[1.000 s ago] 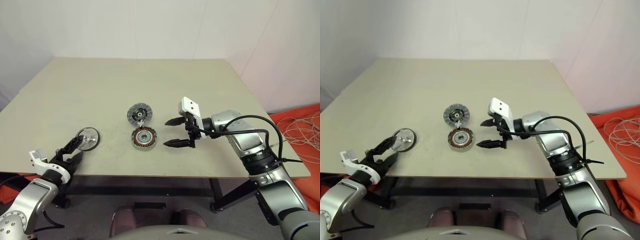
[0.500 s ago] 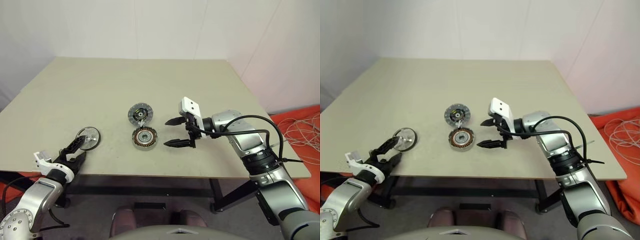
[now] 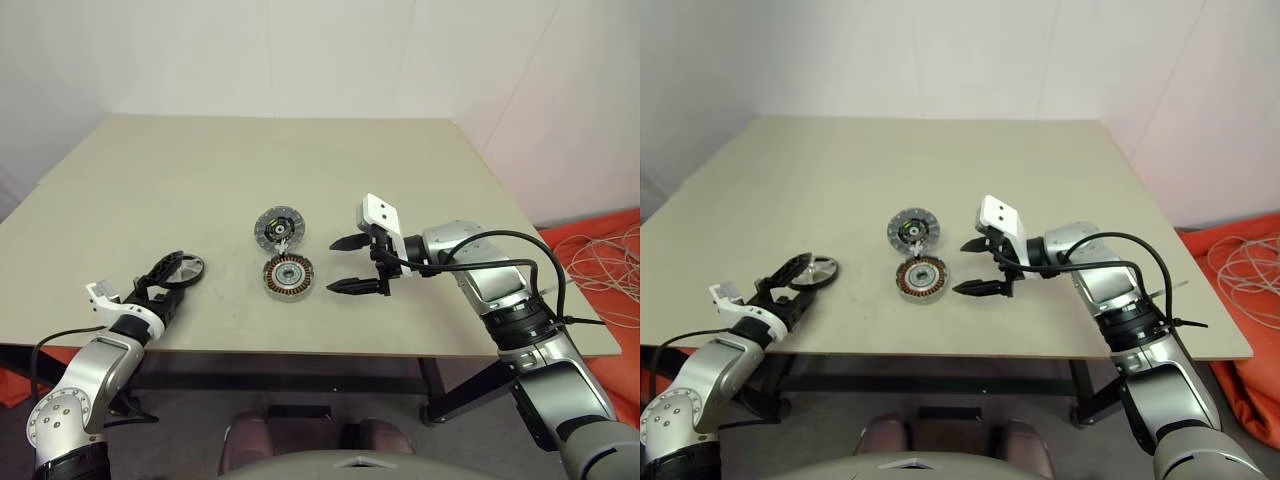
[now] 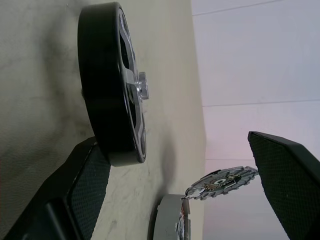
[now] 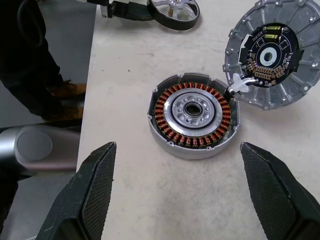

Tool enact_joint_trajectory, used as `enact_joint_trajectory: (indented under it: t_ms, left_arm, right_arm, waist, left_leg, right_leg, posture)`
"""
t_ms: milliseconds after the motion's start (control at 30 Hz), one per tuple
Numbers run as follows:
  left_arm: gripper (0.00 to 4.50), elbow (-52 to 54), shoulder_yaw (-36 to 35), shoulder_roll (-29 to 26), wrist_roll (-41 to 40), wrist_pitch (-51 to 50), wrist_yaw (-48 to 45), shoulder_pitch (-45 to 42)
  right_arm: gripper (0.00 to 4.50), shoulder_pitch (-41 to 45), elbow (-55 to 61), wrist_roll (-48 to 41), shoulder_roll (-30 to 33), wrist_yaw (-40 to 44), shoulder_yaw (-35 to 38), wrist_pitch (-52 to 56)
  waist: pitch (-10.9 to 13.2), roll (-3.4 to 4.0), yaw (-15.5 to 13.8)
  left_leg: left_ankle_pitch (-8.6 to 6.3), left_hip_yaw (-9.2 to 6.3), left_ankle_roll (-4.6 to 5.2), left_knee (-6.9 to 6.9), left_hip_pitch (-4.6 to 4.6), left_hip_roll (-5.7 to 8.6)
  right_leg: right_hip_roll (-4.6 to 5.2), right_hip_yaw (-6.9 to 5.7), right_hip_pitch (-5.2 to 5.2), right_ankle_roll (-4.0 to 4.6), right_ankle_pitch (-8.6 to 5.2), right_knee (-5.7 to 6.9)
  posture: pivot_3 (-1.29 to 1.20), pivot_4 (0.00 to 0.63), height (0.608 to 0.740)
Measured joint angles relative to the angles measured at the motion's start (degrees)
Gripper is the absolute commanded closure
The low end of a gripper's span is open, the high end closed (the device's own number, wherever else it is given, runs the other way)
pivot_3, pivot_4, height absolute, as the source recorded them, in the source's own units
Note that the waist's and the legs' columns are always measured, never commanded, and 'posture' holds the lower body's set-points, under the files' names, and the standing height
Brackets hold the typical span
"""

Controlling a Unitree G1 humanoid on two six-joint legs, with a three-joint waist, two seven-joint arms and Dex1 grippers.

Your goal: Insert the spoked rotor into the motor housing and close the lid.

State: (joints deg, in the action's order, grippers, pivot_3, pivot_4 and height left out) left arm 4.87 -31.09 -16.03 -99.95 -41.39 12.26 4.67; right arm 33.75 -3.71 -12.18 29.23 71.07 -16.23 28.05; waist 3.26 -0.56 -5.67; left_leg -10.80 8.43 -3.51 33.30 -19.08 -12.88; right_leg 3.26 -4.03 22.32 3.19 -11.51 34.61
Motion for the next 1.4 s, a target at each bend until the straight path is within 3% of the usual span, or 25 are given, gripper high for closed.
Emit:
enact_joint_trajectory:
  t_ms: [767, 867, 1233, 1400]
  left_arm:
    - [0.00, 0.02, 0.37, 3.14, 2.74, 4.27, 0.75, -2.88]
    - [0.59, 0.04, 0.36, 3.95, 3.57, 5.41, 1.08, -3.50]
    - [4.23, 0.23, 0.25, 6.21, 4.10, 7.85, 1.60, -4.03]
    - [4.24, 0.25, 0.26, 6.35, 4.45, 7.88, 1.42, -4.02]
  right_arm:
    - [0.04, 0.00, 0.00, 0.00, 0.00, -0.92, -0.22, -0.06]
    - [0.00, 0.00, 0.00, 0.00, 0.00, -1.02, -0.23, -0.05]
    - [0.00, 0.00, 0.00, 0.01, 0.00, -1.37, -0.23, -0.05]
    - [0.00, 0.00, -0.03, 0.03, 0.00, -1.45, -0.24, -0.14]
  waist:
    - [0.00, 0.00, -0.02]
    - [0.00, 0.00, -0.04]
    - [0.00, -0.02, -0.04]
    - [0.00, -0.02, -0.04]
  left_leg:
    - [0.01, 0.00, -0.01, 0.02, -0.02, 0.00]
    - [0.01, 0.00, -0.01, 0.02, -0.02, 0.00]
    - [0.01, 0.00, -0.01, 0.02, -0.04, 0.00]
    - [0.01, 0.00, -0.01, 0.02, -0.04, 0.00]
  right_leg:
    - [0.00, 0.00, -0.03, 0.00, 0.00, 0.02]
    - [0.01, 0.00, -0.03, 0.00, 0.00, 0.01]
    - [0.01, -0.01, -0.03, 0.00, 0.00, 0.01]
    - [0.01, -0.01, -0.03, 0.00, 0.00, 0.01]
  posture:
    - [0.00, 0.000, 0.740]
    - [0.00, 0.000, 0.740]
    - [0.00, 0.000, 0.740]
    - [0.00, 0.000, 0.740]
